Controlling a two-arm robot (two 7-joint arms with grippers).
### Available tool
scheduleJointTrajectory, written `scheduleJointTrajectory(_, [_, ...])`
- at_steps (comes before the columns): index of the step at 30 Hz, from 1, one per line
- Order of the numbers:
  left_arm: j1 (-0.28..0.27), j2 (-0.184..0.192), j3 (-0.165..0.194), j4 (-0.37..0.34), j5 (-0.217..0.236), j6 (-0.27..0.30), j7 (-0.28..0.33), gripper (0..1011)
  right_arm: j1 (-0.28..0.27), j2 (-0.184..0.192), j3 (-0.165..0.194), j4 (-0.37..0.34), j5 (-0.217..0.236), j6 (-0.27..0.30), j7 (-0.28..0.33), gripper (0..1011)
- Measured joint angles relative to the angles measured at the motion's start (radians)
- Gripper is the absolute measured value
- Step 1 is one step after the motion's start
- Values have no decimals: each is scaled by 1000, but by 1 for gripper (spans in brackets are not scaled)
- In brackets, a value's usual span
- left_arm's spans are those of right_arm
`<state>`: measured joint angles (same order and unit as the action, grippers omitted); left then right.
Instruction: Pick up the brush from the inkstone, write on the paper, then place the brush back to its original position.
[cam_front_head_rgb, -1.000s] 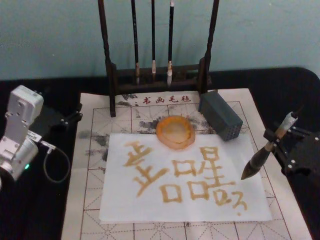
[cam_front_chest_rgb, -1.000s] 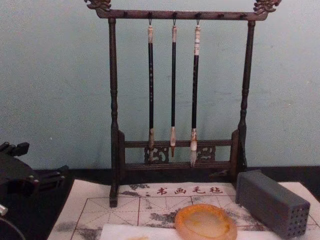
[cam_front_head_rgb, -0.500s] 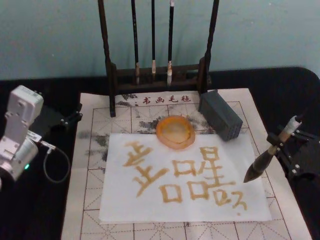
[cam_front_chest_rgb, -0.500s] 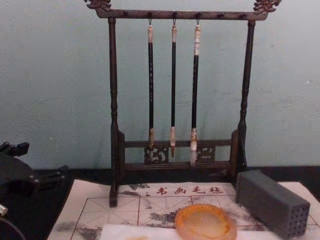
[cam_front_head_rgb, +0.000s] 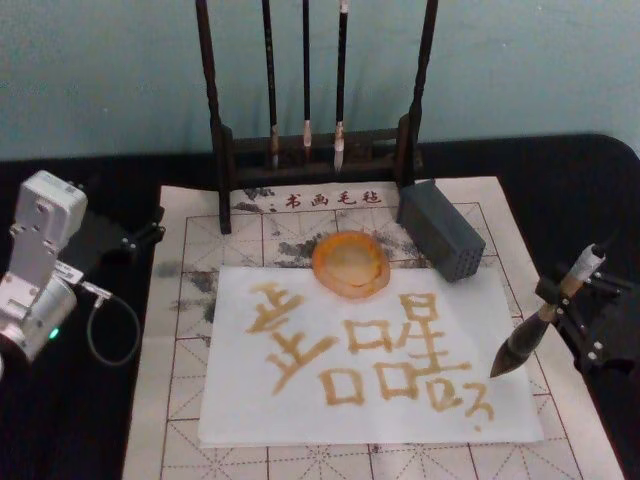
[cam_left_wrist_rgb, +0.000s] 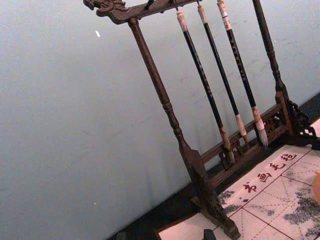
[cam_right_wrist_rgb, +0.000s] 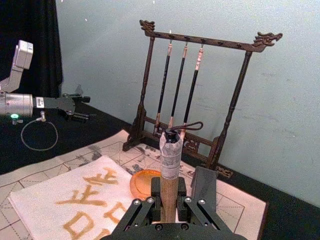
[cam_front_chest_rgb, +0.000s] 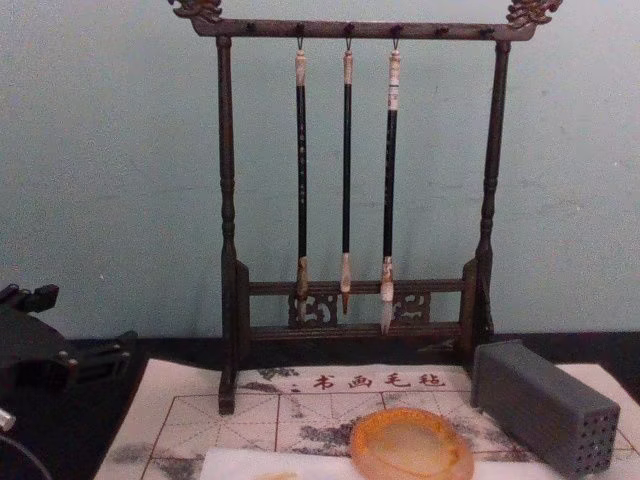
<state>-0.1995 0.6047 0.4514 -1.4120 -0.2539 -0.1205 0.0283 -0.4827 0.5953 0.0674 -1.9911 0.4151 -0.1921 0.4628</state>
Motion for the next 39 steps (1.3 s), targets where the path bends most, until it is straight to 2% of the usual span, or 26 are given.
scheduleJointTrajectory(15, [0, 0, 0, 0, 0, 0, 0, 1001, -3, 3, -8, 1, -15, 2, 3, 198])
scheduleJointTrajectory(31, [0, 0, 0, 0, 0, 0, 0, 1001, -79, 35, 16, -45, -6, -19, 43, 198])
scheduleJointTrajectory(39, [0, 0, 0, 0, 0, 0, 0, 1001, -96, 43, 22, -52, -8, -27, 48, 198])
